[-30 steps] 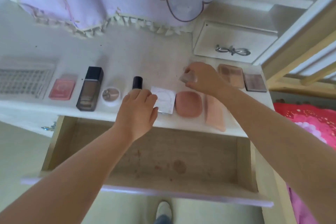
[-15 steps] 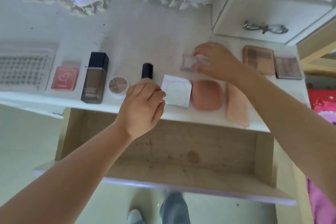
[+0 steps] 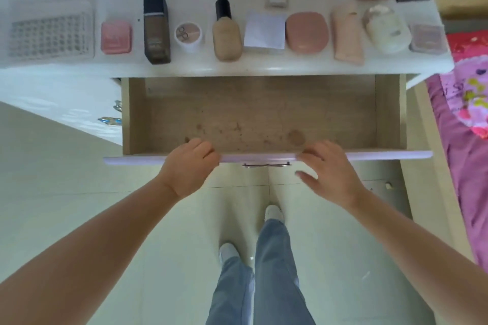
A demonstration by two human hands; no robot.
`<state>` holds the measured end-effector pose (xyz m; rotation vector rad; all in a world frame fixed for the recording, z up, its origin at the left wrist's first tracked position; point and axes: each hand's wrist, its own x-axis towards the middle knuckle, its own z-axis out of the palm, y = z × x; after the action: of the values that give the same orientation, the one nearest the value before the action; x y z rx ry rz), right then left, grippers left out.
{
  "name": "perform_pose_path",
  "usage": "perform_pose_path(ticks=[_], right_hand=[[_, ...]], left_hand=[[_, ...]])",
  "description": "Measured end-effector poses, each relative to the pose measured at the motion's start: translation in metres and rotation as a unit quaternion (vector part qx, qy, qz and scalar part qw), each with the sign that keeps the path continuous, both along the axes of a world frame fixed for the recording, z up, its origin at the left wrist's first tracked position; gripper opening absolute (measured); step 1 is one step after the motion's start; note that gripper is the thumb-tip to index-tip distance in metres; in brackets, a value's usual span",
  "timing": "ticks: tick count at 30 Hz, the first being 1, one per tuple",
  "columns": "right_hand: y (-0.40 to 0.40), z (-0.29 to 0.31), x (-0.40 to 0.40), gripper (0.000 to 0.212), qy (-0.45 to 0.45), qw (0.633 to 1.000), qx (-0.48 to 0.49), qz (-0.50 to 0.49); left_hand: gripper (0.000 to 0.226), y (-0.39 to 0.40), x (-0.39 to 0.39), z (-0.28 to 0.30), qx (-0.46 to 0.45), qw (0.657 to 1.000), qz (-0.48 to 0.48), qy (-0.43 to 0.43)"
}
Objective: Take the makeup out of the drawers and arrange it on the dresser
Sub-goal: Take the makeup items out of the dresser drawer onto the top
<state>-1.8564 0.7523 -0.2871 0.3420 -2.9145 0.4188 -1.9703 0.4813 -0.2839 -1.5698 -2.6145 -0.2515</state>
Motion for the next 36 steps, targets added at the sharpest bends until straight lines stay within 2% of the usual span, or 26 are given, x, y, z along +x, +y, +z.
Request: perform_pose_path(ticks=[2, 5, 7, 9, 12, 13, 15, 17, 18, 20, 21, 23, 26, 30, 36], right_hand=[[-0.004, -0.005, -0.002, 0.021, 0.012, 0.998, 0.047, -0.044], [-0.009, -0.006, -0.01, 0.031, 0.029, 0.992, 0.098, -0.072], [-0.009, -0.006, -0.011, 0.031, 0.045, 0.99, 0.111, -0.068], [-0.006, -0.001, -0.012, 0.023, 0.076, 0.988, 0.117, -0.065], [-0.001, 0.015, -0.021, 0.012, 0.12, 0.983, 0.129, -0.056], [0.002, 0.02, -0.025, 0.013, 0.126, 0.982, 0.13, -0.052], [0.006, 0.024, -0.034, 0.025, 0.13, 0.983, 0.123, -0.05], [0.009, 0.022, -0.042, 0.051, 0.128, 0.983, 0.116, -0.064], [0.01, 0.02, -0.046, 0.063, 0.121, 0.983, 0.117, -0.076], [0.014, 0.022, -0.056, 0.078, 0.114, 0.98, 0.128, -0.099], [0.017, 0.026, -0.063, 0.079, 0.115, 0.978, 0.139, -0.108], [0.023, 0.032, -0.074, 0.075, 0.11, 0.973, 0.164, -0.119], [0.029, 0.037, -0.093, 0.08, 0.082, 0.971, 0.183, -0.131], [0.028, 0.038, -0.12, 0.104, 0.071, 0.969, 0.199, -0.132], [0.037, 0.036, -0.142, 0.107, 0.068, 0.969, 0.182, -0.153]], left_hand=[[0.01, 0.003, 0.0, 0.003, -0.021, 1.0, 0.006, -0.004], [0.033, 0.011, 0.0, 0.013, -0.096, 0.995, -0.002, -0.002], [0.033, 0.012, 0.0, 0.015, -0.096, 0.995, -0.004, 0.007], [0.028, 0.01, -0.003, 0.014, -0.059, 0.997, -0.022, 0.034], [0.007, 0.005, -0.014, 0.018, -0.008, 0.995, -0.033, 0.092], [0.012, 0.005, -0.019, 0.023, -0.008, 0.995, -0.036, 0.095], [0.021, 0.006, -0.027, 0.029, -0.021, 0.994, -0.038, 0.103], [0.018, 0.009, -0.033, 0.03, -0.02, 0.993, -0.026, 0.117], [0.025, 0.011, -0.035, 0.029, -0.021, 0.992, -0.007, 0.123], [0.061, 0.017, -0.043, 0.033, -0.04, 0.991, 0.043, 0.12], [0.079, 0.02, -0.048, 0.037, -0.057, 0.989, 0.064, 0.123], [0.098, 0.029, -0.057, 0.046, -0.076, 0.985, 0.086, 0.127], [0.109, 0.043, -0.07, 0.051, -0.106, 0.979, 0.121, 0.122], [0.117, 0.052, -0.092, 0.052, -0.121, 0.972, 0.178, 0.095], [0.118, 0.06, -0.112, 0.05, -0.144, 0.968, 0.172, 0.115]])
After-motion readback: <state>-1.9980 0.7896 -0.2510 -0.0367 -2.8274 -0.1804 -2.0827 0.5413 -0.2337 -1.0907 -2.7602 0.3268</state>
